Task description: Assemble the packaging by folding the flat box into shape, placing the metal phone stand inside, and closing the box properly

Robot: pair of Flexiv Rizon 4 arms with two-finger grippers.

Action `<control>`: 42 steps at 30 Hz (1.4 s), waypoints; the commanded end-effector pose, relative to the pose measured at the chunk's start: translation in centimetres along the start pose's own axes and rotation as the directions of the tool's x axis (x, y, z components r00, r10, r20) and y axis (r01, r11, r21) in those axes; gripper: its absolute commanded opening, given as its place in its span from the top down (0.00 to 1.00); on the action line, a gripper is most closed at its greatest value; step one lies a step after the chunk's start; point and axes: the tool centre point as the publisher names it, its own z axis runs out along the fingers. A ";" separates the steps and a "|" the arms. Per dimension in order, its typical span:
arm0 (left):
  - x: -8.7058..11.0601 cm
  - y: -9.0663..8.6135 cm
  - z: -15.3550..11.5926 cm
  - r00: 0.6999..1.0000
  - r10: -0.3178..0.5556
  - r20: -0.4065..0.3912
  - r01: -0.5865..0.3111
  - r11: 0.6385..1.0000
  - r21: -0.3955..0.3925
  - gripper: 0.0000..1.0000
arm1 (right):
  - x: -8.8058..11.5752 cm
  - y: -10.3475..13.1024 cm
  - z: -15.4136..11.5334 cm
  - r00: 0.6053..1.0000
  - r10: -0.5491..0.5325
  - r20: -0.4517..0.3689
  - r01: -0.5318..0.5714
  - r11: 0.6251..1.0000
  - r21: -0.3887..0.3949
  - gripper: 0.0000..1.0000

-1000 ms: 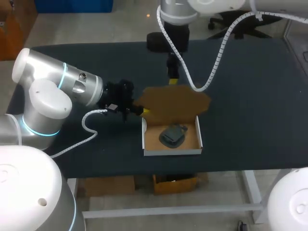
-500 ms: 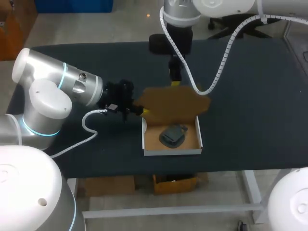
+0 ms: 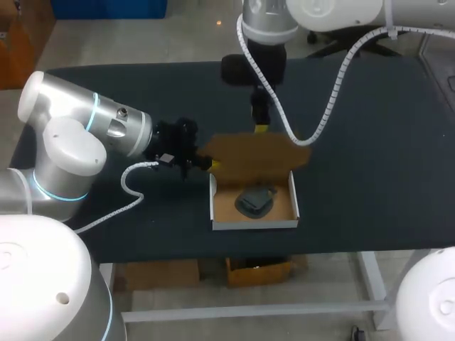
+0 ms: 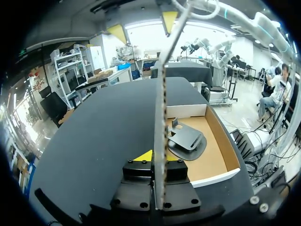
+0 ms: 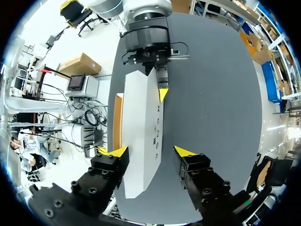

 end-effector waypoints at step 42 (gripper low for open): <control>0.2 0.3 0.3 1.000 0.000 0.001 0.000 1.000 0.001 1.00 | -0.1 0.6 2.5 0.999 0.019 -0.037 -0.018 1.000 0.014 0.33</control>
